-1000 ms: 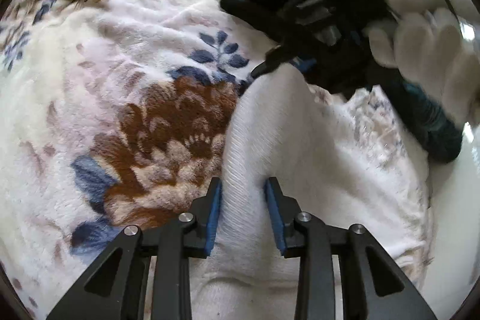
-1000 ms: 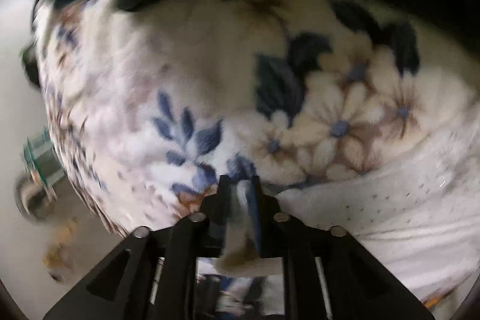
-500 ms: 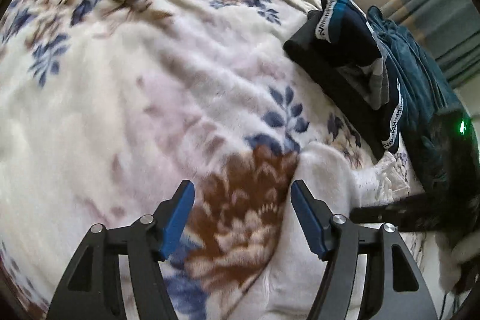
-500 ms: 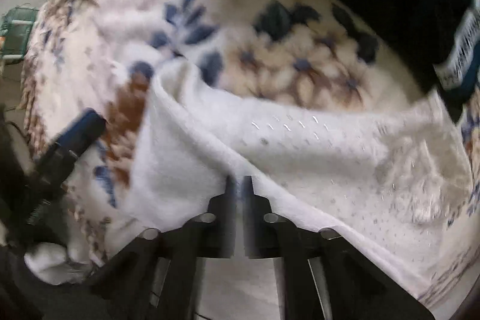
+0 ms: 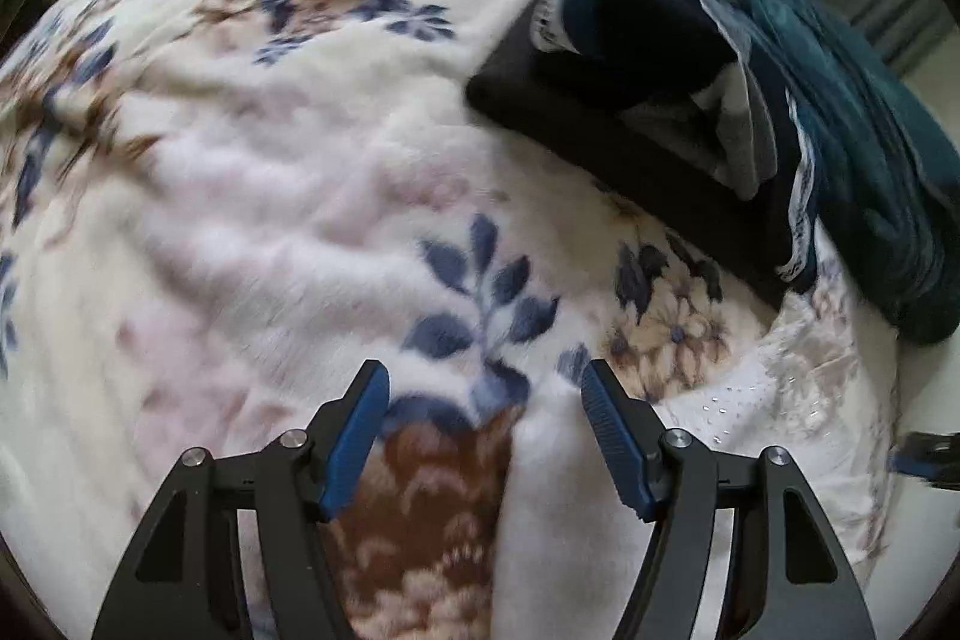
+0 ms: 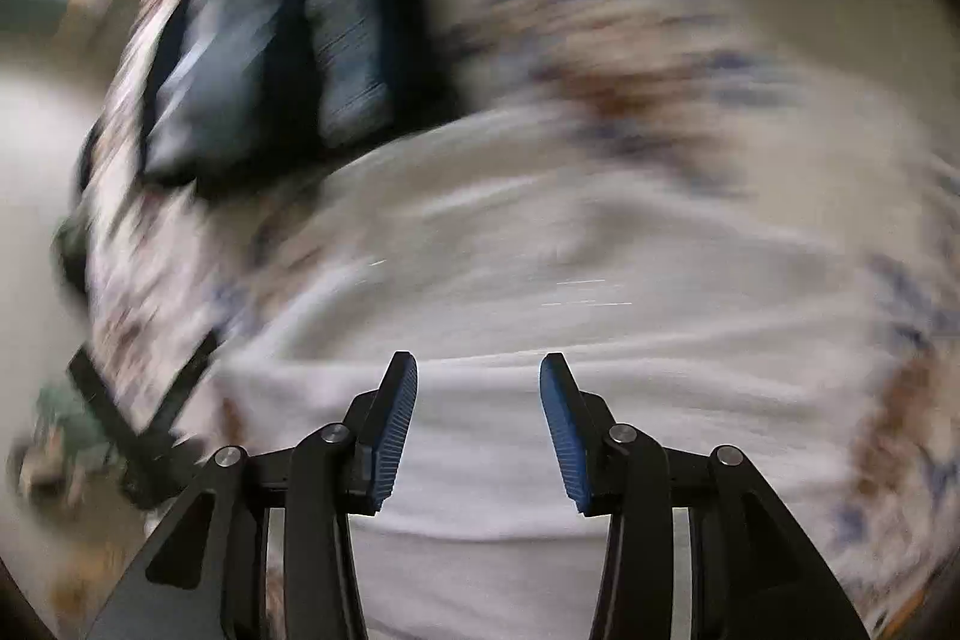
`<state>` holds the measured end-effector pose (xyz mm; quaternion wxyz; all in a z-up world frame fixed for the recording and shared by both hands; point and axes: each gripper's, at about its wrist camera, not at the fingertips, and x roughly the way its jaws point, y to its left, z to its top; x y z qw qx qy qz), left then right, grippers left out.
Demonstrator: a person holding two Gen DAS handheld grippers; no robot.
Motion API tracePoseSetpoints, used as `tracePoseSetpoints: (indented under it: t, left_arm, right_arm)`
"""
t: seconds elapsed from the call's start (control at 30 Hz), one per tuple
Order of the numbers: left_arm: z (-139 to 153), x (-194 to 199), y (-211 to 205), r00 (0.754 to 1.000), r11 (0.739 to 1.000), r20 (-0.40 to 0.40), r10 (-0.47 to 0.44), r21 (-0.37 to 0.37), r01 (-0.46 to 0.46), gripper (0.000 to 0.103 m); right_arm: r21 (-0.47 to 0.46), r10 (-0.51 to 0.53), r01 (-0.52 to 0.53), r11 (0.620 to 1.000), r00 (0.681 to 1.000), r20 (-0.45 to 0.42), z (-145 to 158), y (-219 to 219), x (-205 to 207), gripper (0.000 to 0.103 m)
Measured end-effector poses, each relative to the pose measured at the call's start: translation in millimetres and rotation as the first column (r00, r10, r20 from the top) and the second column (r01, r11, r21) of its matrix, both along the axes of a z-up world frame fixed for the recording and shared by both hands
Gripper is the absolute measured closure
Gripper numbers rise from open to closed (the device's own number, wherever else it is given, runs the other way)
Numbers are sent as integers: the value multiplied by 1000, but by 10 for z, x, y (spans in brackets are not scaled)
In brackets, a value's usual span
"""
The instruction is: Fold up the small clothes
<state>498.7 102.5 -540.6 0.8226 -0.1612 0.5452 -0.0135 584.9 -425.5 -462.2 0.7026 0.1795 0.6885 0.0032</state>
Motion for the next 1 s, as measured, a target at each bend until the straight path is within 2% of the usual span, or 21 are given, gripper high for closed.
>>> tracePoseSetpoints:
  t: [0.07,0.13,0.17,0.2,0.33,0.4,0.47,0.5,0.53,0.57,0.67,0.77,0.8,0.83,0.9,1.0]
  left_arm:
    - [-68,64,-74,999,999,-14,-31,33,32,38]
    - [-133,119,-153,998,995,-29,-59,83,61,38]
    - [-156,138,-179,997,993,-32,-67,98,70,38]
    - [-177,155,-208,997,990,-34,-74,118,77,38]
    - [-186,180,-268,996,984,-37,-87,150,92,38]
    - [-185,175,-288,995,982,-41,-92,162,97,38]
    - [-178,176,-299,995,982,-43,-91,163,97,38]
    - [-163,172,-296,995,982,-46,-91,163,98,38]
    - [-161,185,-307,995,982,-43,-89,166,95,38]
    - [-129,196,-305,996,982,-39,-85,168,91,38]
    - [35,213,-241,998,984,-9,-62,167,63,38]
    - [205,161,-133,999,987,26,-39,159,34,38]
    - [252,135,-111,999,987,38,-31,156,25,38]
    - [300,86,-67,998,988,50,-25,154,17,38]
    - [381,49,-61,998,987,64,-16,162,5,38]
    - [459,-39,-45,997,988,77,-4,151,-8,38]
  right_arm:
    - [-71,-118,118,991,993,-4,52,-521,-218,58]
    - [-95,-216,210,973,975,-48,-98,-730,-497,58]
    - [-107,-274,266,958,959,-70,-176,-994,-632,58]
    - [-117,-310,300,947,947,-81,-360,-753,-854,58]
    - [-47,-446,444,895,886,-124,-760,-842,-1312,58]
    - [27,-483,489,872,867,-122,-920,-834,-1423,58]
    - [31,-499,501,865,864,-65,-920,-780,-1474,84]
    - [-6,-479,479,878,877,-45,-900,-708,-1475,103]
    - [-26,-471,470,882,882,-28,-946,-609,-1501,103]
    - [-19,-478,478,878,878,12,-863,-607,-1525,103]
    - [-61,-491,497,866,867,89,-660,-644,-1566,103]
    - [-11,-471,472,881,881,50,-604,-719,-1577,101]
    - [19,-475,475,880,880,15,-665,-696,-1592,95]
    - [43,-487,487,872,873,-14,-687,-711,-1611,80]
    - [84,-525,527,845,850,-46,-720,-709,-1677,59]
    - [115,-543,553,825,833,-110,-916,-570,-1694,59]
